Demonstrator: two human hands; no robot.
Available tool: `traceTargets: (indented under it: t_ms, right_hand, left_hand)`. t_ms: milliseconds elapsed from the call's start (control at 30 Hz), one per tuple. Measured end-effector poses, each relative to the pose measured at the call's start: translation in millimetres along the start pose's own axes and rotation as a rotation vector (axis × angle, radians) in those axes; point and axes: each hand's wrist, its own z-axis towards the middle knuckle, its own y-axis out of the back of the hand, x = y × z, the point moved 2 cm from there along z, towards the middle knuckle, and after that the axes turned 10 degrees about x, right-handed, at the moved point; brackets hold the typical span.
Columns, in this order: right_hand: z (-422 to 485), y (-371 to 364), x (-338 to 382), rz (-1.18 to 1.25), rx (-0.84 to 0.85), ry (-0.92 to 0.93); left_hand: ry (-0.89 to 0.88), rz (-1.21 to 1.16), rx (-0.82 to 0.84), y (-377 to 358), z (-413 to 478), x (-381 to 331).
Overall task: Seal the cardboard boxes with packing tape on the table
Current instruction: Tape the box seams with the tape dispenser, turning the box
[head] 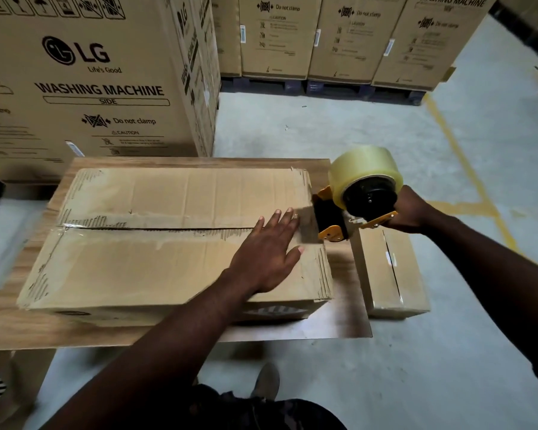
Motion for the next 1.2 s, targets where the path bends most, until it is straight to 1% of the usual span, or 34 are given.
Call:
traceTargets:
  t_ms: [67,133,200,267,367,433,533,667,767,867,933,1000,1067,1133,1200]
  right_hand:
    - [-14.8,3.3,-14.1,-0.022,-0.009,-0.062]
    - [-24.7,0.9,-20.3,-0.025,-0.016,-0.065]
    - [-24.1,-1.7,-18.7,-0.070,-0.034,-0.009]
    - [-19.4,-1.1,-22.2,-0.138,-0.044,0.099]
    - [-25.5,4.4,-38.2,-0.322,-0.022,0.202]
    - [-33.3,6.3,-41.6,-0.310,0.031,0.167]
    - [-22.6,-7.0,-23.5,-0.328,0.028,0.103]
    - [5.5,-28.9,0.4,-0.261,0.209,0.033]
    - [13.5,-27.9,5.5,-0.253,0.273,-0.007]
    - [11.8,-29.1,9.4,-0.207,0.302,0.005]
    - [8.8,-35.8,12.2,-0.187,0.327,-0.025]
    - [6.1,-45.3,11.6,-0.148,0.376,-0.117]
    - [-0.7,-56.4,5.0,-0.044,0.395,-0.251]
    - [-12.2,-72.4,-6.3,0.194,0.313,-0.384]
    - [-25.0,-91.7,-9.0,0.499,0.179,-0.487]
  left_hand:
    - [0.000,0.007,0.007,-0.2,0.0,-0.8]
    - [0.001,0.007,0.015,0.1,-0.4,-2.3]
    - [0.001,0.011,0.016,0.4,-0.7,-2.6]
    - [-0.002,0.011,0.019,0.4,-0.9,-1.5]
    - [0.002,0.014,0.022,0.8,-2.0,-1.4]
    - [0.007,0.023,0.018,1.1,-0.7,-3.4]
    - [0.017,0.037,0.016,0.5,0.7,-7.2]
    - [0.025,0.035,0.023,1.0,-1.0,-6.0]
    - [0.031,0.055,0.024,0.6,0.2,-5.8]
    - [0.039,0.071,0.034,-1.5,1.9,-6.9]
    - [0.037,0.072,0.035,-1.2,1.9,-6.6]
    - [0.031,0.066,0.038,-0.6,2.0,-4.8]
    - [0.018,0.051,0.041,-0.6,1.8,-3.6]
    - [0.014,0.040,0.042,-1.6,1.8,-3.1]
    - [0.017,0.039,0.038,-1.7,2.1,-3.0]
